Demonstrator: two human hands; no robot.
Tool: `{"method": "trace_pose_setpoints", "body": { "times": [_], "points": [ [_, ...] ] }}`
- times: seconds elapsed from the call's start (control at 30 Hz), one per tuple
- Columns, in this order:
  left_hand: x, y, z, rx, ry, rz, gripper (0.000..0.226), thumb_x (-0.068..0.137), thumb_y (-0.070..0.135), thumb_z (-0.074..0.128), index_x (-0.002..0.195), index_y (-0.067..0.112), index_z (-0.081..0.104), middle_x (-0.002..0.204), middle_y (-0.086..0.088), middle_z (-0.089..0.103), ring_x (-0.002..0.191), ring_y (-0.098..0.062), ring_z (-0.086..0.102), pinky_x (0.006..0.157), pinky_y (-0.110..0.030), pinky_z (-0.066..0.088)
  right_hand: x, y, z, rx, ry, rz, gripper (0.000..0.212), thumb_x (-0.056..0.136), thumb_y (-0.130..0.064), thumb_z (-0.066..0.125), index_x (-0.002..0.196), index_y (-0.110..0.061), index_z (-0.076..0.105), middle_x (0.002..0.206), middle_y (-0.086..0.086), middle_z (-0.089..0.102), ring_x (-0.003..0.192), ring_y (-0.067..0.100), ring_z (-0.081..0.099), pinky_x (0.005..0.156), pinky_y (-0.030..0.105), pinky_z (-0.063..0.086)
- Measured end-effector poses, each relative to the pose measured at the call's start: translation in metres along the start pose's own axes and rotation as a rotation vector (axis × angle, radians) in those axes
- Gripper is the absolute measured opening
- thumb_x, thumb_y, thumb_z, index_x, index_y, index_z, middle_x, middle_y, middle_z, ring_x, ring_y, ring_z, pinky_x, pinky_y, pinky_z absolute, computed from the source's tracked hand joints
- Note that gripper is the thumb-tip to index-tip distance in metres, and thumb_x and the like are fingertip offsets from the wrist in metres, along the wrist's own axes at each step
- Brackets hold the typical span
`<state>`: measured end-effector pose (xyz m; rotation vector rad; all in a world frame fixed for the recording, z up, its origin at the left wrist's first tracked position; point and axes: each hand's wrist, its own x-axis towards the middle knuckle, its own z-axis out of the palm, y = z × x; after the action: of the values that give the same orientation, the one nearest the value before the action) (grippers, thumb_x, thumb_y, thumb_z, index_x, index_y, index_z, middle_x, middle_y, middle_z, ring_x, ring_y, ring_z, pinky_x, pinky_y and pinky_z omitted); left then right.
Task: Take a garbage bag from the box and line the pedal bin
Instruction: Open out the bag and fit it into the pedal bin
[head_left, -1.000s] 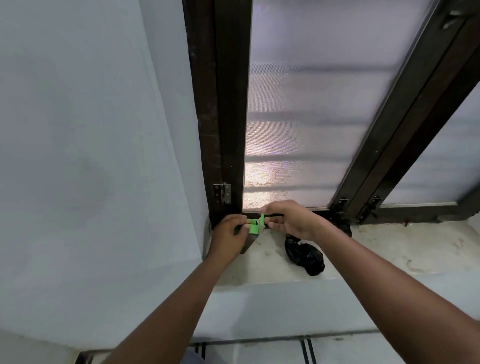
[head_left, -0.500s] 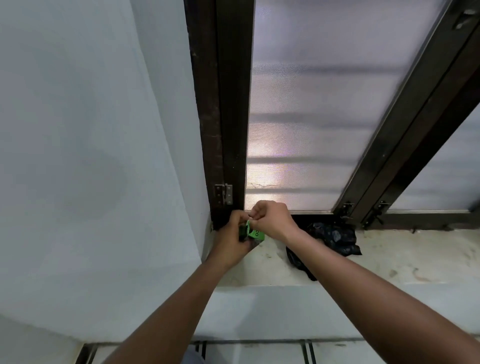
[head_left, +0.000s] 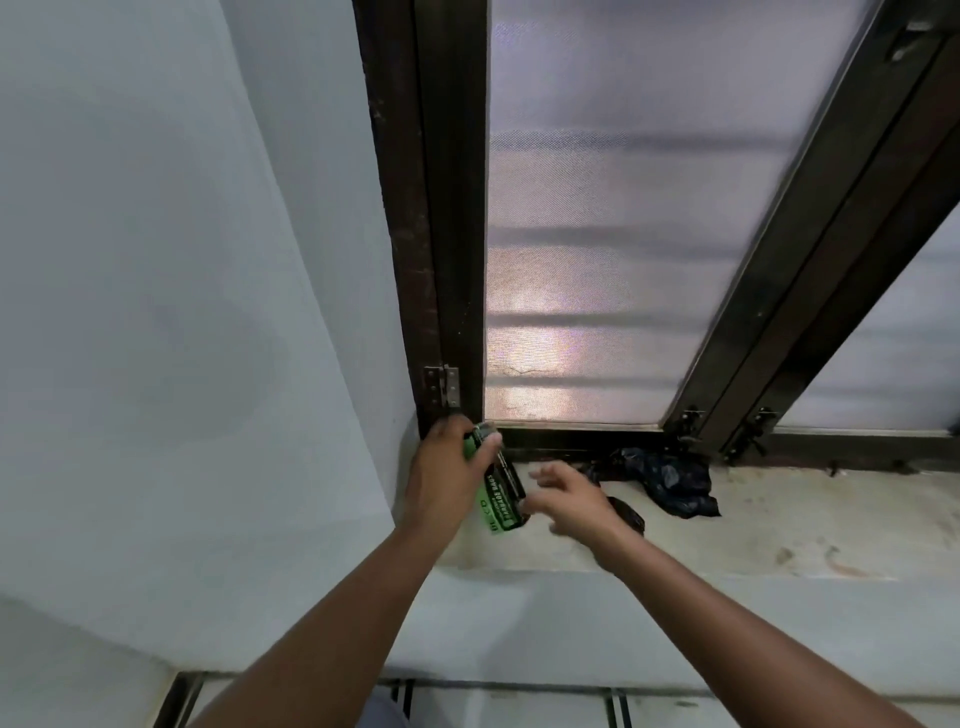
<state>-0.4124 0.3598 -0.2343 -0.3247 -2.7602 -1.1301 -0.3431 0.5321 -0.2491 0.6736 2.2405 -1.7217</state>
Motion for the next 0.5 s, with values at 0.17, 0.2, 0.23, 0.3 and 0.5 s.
{"method": "trace_pose_setpoints", "body": {
  "times": [0.17, 0.2, 0.23, 0.3, 0.5],
  "points": [
    [0.004, 0.003, 0.003, 0.072, 0.035, -0.207, 0.036, 0.101, 0.045, 0.059, 0.112, 0.011, 0.057, 0.097, -0.009, 0.072, 0.09, -0.028, 0.069, 0.065, -0.028, 0.04, 0.01, 0.014, 0.008, 0.357, -0.027, 0.113, 0.048, 0.078, -0.009, 0.084, 0.121, -0.013, 0.063, 0.113, 0.017, 0.07, 0.096, 0.034, 0.076, 0.086, 0.042, 0.063],
    [0.005, -0.001, 0.004, 0.097, 0.013, -0.248, 0.033, 0.102, 0.04, 0.059, 0.112, 0.009, 0.057, 0.098, -0.011, 0.072, 0.092, -0.03, 0.07, 0.066, -0.029, 0.04, 0.018, 0.015, 0.008, 0.355, 0.051, 0.126, 0.045, 0.076, -0.012, 0.086, 0.115, -0.012, 0.065, 0.111, 0.016, 0.071, 0.094, 0.032, 0.076, 0.087, 0.044, 0.062],
    [0.007, -0.007, 0.007, 0.123, -0.007, -0.276, 0.03, 0.102, 0.035, 0.059, 0.111, 0.006, 0.058, 0.099, -0.012, 0.072, 0.093, -0.031, 0.07, 0.066, -0.03, 0.041, 0.027, 0.015, 0.008, 0.286, 0.13, 0.126, 0.04, 0.071, -0.021, 0.089, 0.105, -0.015, 0.069, 0.104, 0.012, 0.074, 0.091, 0.028, 0.077, 0.086, 0.045, 0.063],
    [0.008, -0.019, 0.014, 0.183, -0.049, -0.304, 0.026, 0.097, 0.03, 0.06, 0.107, 0.006, 0.064, 0.105, -0.014, 0.072, 0.096, -0.033, 0.069, 0.071, -0.033, 0.047, 0.037, 0.009, 0.009, 0.093, 0.245, 0.112, 0.026, 0.065, -0.034, 0.086, 0.086, -0.022, 0.075, 0.085, -0.001, 0.078, 0.085, 0.021, 0.077, 0.085, 0.039, 0.062],
    [-0.004, -0.035, 0.029, 0.308, -0.122, -0.27, 0.024, 0.085, 0.017, 0.062, 0.105, 0.012, 0.075, 0.118, -0.009, 0.069, 0.103, -0.027, 0.067, 0.08, -0.027, 0.049, 0.05, -0.006, 0.018, -0.063, 0.14, 0.087, 0.024, 0.08, -0.004, 0.066, 0.089, -0.021, 0.08, 0.098, 0.002, 0.076, 0.075, 0.012, 0.065, 0.056, 0.016, 0.051]
  ]
}}
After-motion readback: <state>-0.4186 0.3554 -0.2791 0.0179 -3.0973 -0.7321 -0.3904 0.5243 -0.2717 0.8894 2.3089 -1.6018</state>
